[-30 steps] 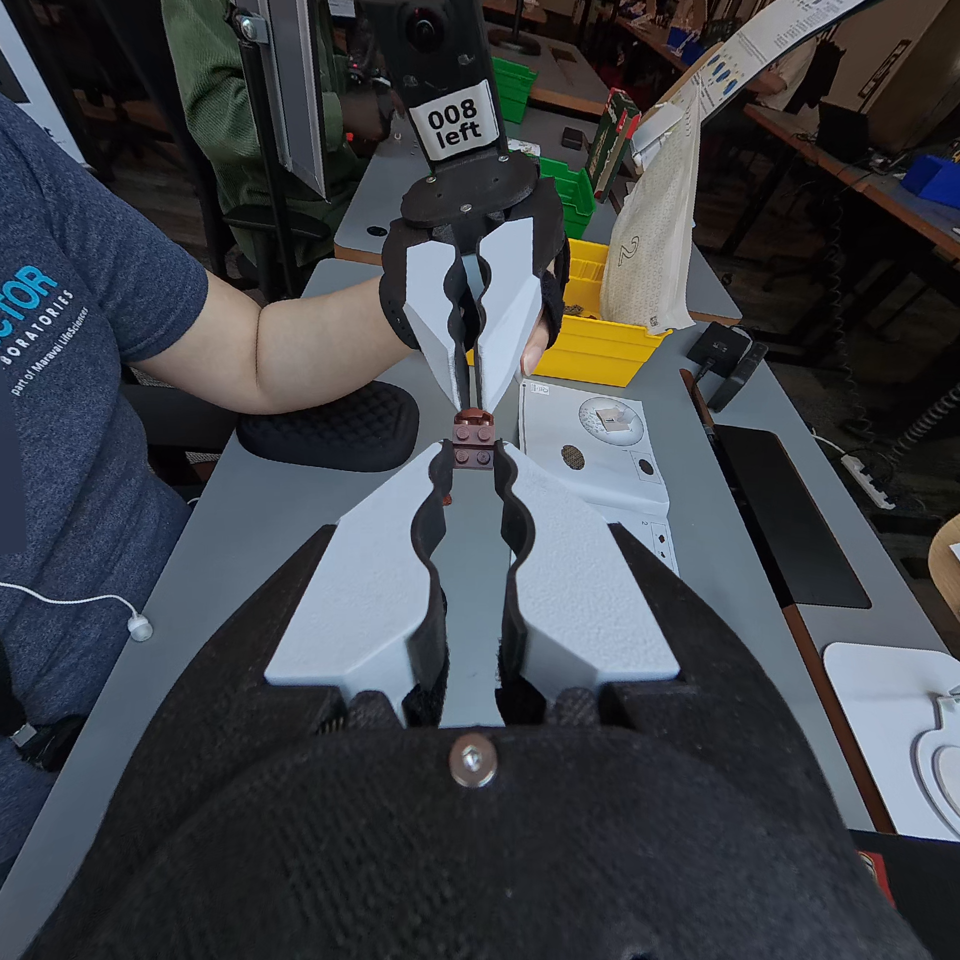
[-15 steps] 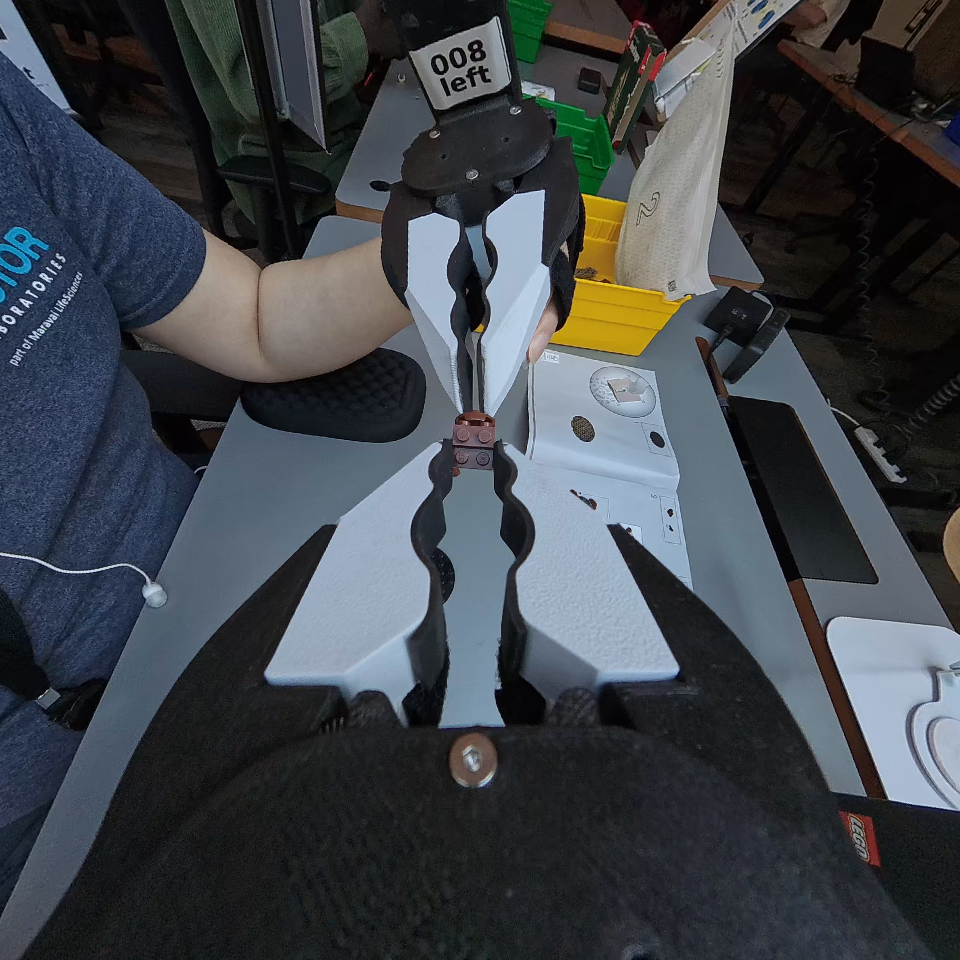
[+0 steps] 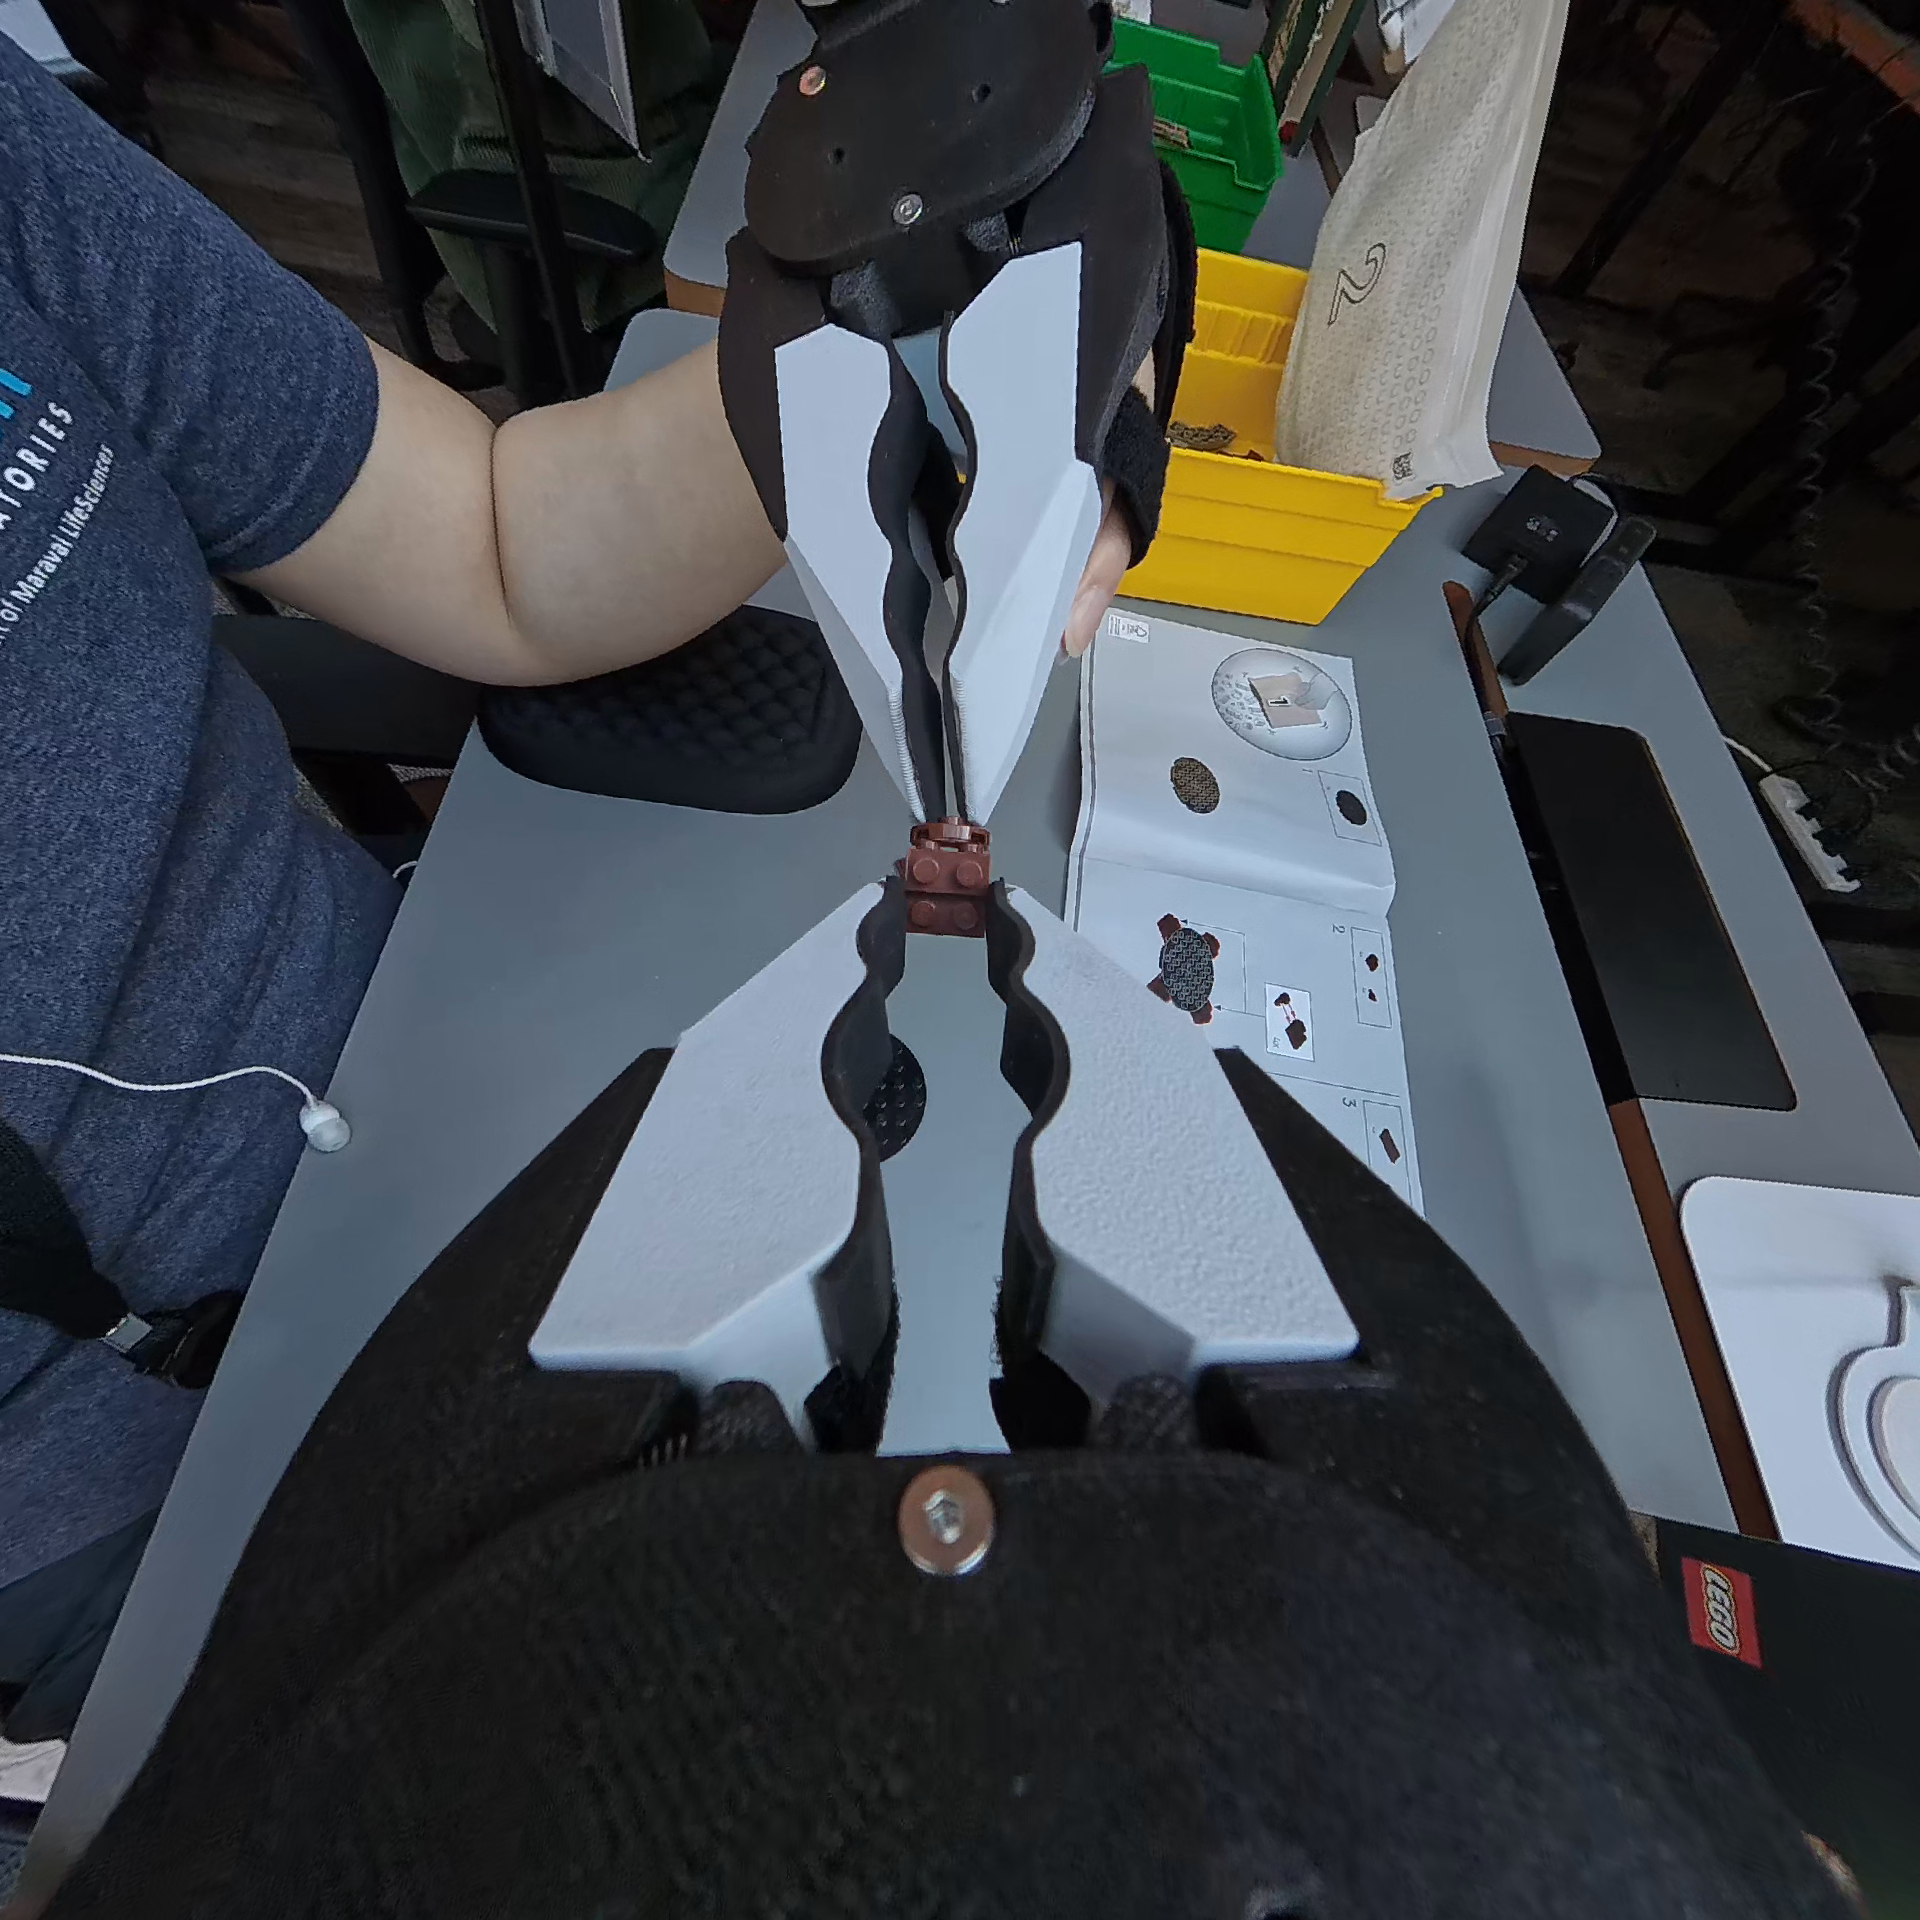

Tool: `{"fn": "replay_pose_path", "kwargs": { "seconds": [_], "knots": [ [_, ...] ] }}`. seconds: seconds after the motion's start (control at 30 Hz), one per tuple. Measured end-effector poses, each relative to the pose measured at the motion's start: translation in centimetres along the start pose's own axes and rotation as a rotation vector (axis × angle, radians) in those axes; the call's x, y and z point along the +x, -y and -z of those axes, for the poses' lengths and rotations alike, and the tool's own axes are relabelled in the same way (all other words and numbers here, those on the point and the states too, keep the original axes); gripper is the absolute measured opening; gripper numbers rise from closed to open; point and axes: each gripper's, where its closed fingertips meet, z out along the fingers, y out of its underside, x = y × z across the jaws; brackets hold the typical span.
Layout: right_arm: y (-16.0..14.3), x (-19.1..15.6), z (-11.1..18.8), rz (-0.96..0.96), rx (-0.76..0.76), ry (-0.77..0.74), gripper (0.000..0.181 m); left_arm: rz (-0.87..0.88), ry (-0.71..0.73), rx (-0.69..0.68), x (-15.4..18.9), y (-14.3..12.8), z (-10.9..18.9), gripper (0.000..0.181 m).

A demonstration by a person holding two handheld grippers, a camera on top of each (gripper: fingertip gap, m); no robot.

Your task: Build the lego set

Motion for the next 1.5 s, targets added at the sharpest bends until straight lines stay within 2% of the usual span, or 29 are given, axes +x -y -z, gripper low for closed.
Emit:
{"fn": "replay_pose_path", "kwargs": {
  "seconds": [0.47, 0.83, 1.1, 1.5],
  "knots": [
    [-1.6, -0.5, -0.5, 0.017, -0.121, -0.003, 0.014, 0.003, -0.054, -0.070, 1.1, -1.1, -0.9, 0.001],
    [0.2, -0.3, 0.0, 0.020, -0.004, 0.002, 0.014, -0.004, -0.013, 0.000, 0.4, 0.3, 0.0, 0.001],
    [2.0, -0.1, 0.6, 0.121, 0.067, -0.091, 0.015, -0.021, 0.038, 0.068, -0.3, 1.7, 1.1, 0.001],
    [2.0, 0.0, 0.5, 0.174, 0.031, -0.150, 0.015, -0.037, 0.047, 0.058, -0.3, 1.6, 1.1, 0.001]
  ]
}}
